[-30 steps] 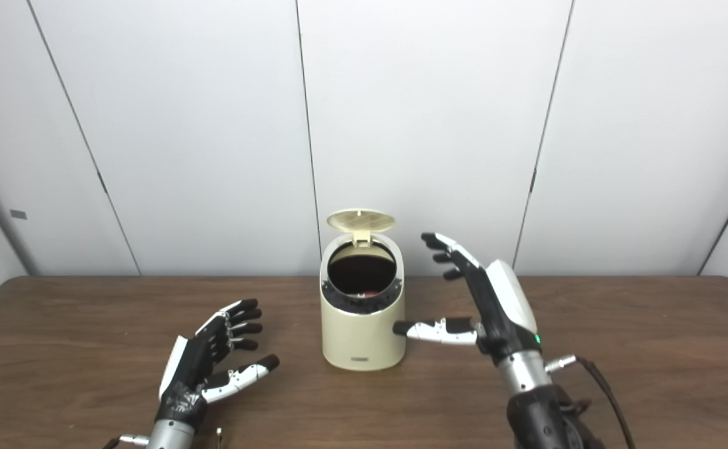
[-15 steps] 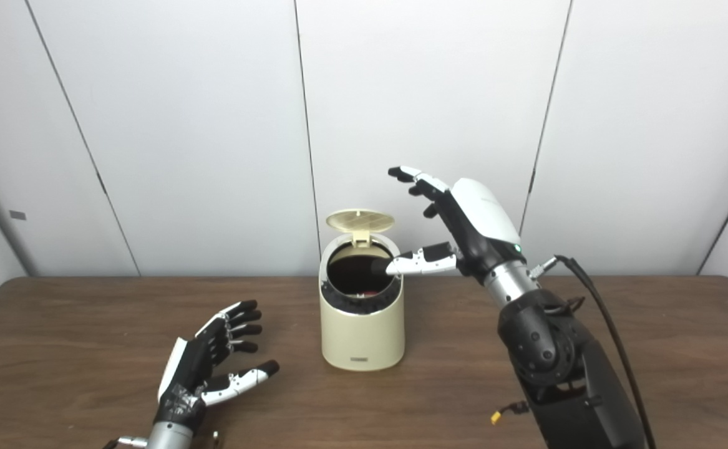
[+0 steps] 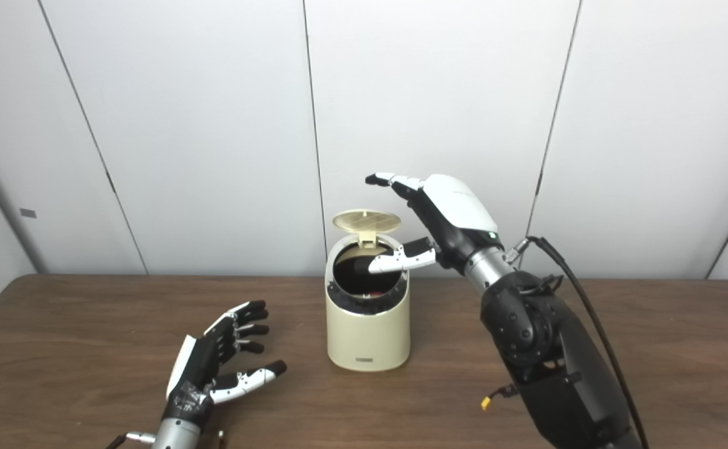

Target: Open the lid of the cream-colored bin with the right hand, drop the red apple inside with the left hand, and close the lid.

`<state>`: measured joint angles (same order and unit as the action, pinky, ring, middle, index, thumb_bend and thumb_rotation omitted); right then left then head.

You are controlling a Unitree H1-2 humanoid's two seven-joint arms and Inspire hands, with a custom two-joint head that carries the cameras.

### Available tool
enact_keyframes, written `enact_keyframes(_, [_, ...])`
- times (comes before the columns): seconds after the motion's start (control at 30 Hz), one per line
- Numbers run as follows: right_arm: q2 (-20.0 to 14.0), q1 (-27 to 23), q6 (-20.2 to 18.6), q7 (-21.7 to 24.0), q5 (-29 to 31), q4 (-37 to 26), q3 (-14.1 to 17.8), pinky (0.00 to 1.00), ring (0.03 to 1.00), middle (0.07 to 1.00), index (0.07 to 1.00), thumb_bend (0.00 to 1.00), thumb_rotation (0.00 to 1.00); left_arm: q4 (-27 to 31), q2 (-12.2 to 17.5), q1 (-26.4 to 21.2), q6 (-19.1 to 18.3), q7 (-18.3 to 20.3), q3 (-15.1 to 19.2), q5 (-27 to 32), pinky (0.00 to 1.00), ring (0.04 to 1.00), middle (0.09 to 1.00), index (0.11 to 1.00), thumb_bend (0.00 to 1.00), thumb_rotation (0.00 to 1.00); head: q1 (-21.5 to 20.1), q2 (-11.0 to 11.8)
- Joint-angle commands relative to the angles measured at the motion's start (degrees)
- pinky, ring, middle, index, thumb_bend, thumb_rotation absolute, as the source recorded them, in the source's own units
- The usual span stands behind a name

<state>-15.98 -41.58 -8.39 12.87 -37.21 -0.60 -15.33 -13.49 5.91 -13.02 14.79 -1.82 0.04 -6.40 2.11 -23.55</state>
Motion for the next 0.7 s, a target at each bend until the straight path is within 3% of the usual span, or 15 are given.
enact_keyframes(0.0, [-0.84, -3.44, 2.05, 0.15, -0.24, -0.63, -0.18, 0.76, 0.880, 0.832, 0.811, 0.71, 0.52, -2.79, -0.44, 1.02, 2.45, -0.68, -0.22, -0.26, 0.62, 0.737, 0.800, 0.814, 0.73, 0.01, 0.12, -0.03])
enact_keyframes(0.2, [-1.43, -3.48, 2.82, 1.32, -0.58, -0.57, -1.32, 0.78, 0.874, 0.797, 0.772, 0.73, 0.53, -2.21, -0.69, 1.10, 1.67, -0.71, -0.09, -0.29, 0.62, 0.737, 0.797, 0.813, 0.73, 0.00, 0.32, -0.17])
enact_keyframes(0.37, [-2.05, -2.77, 3.58, 2.07, -0.99, -1.44, -1.46, 0.82, 0.896, 0.746, 0.723, 0.71, 0.47, -1.84, -0.85, 1.10, 1.19, -0.52, -0.03, -0.12, 0.62, 0.740, 0.794, 0.810, 0.73, 0.01, 0.66, -0.38])
enact_keyframes(0.67, [-4.19, -1.62, 2.96, 6.72, -3.37, -5.14, -2.77, 0.89, 0.900, 0.729, 0.715, 0.73, 0.48, -1.53, -0.69, 1.02, 1.24, -0.70, -0.40, -1.33, 0.60, 0.735, 0.791, 0.805, 0.73, 0.00, 0.80, -0.73])
